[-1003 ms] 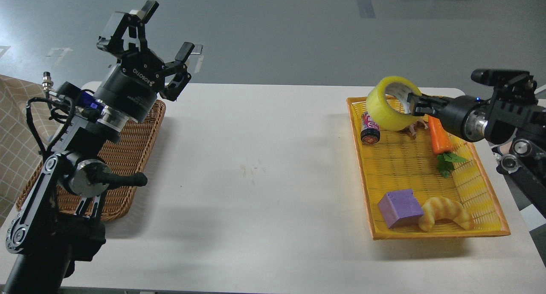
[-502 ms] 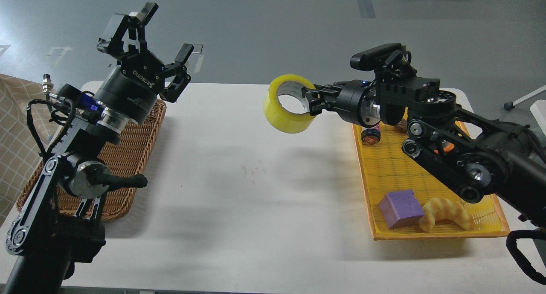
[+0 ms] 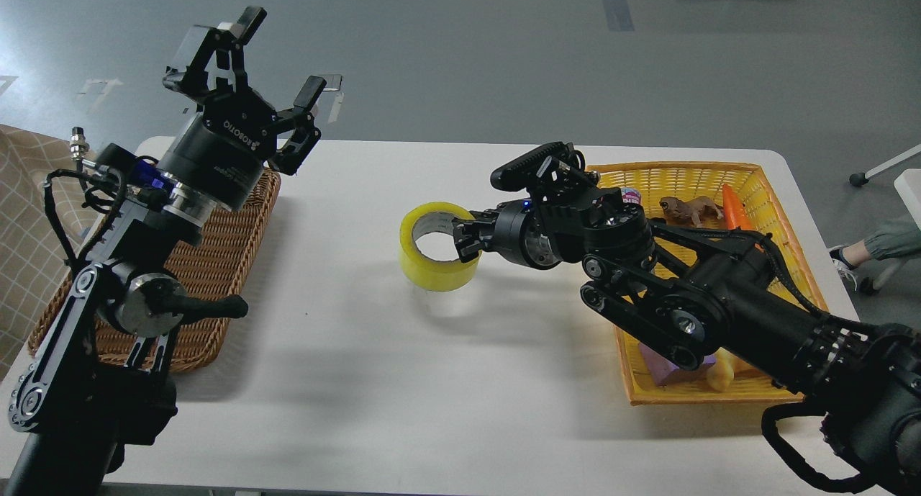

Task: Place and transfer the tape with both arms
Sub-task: 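Lift the tape roll out of the tray and carry it toward the table center, then set the tape roll on the table and release it with the right gripper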

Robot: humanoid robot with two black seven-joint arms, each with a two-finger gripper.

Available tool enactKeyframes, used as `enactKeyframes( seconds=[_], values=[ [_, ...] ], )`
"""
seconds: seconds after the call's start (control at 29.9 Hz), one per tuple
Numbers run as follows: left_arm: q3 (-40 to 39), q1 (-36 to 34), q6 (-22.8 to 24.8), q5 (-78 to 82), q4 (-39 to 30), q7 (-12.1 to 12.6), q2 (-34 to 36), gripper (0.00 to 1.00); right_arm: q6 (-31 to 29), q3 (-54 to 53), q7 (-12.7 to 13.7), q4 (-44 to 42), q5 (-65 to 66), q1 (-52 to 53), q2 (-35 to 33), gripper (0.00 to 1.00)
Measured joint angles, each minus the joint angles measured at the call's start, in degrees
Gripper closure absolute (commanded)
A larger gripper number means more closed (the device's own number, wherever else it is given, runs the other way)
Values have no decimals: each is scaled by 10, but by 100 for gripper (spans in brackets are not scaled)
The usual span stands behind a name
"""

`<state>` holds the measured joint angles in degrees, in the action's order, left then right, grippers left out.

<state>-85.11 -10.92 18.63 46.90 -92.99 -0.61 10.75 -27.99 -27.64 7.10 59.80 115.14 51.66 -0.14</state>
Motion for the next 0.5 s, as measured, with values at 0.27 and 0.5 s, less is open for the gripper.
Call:
enactKeyframes(
  seconds=[0.27, 0.5],
  values=[
    [-4, 2, 0, -1, 0, 0, 4, 2, 0, 8, 0, -10, 17, -31, 1, 83],
    [-7, 4, 1, -1, 0, 0, 4, 2, 0, 8, 1, -12, 17, -43, 1, 69]
  ],
)
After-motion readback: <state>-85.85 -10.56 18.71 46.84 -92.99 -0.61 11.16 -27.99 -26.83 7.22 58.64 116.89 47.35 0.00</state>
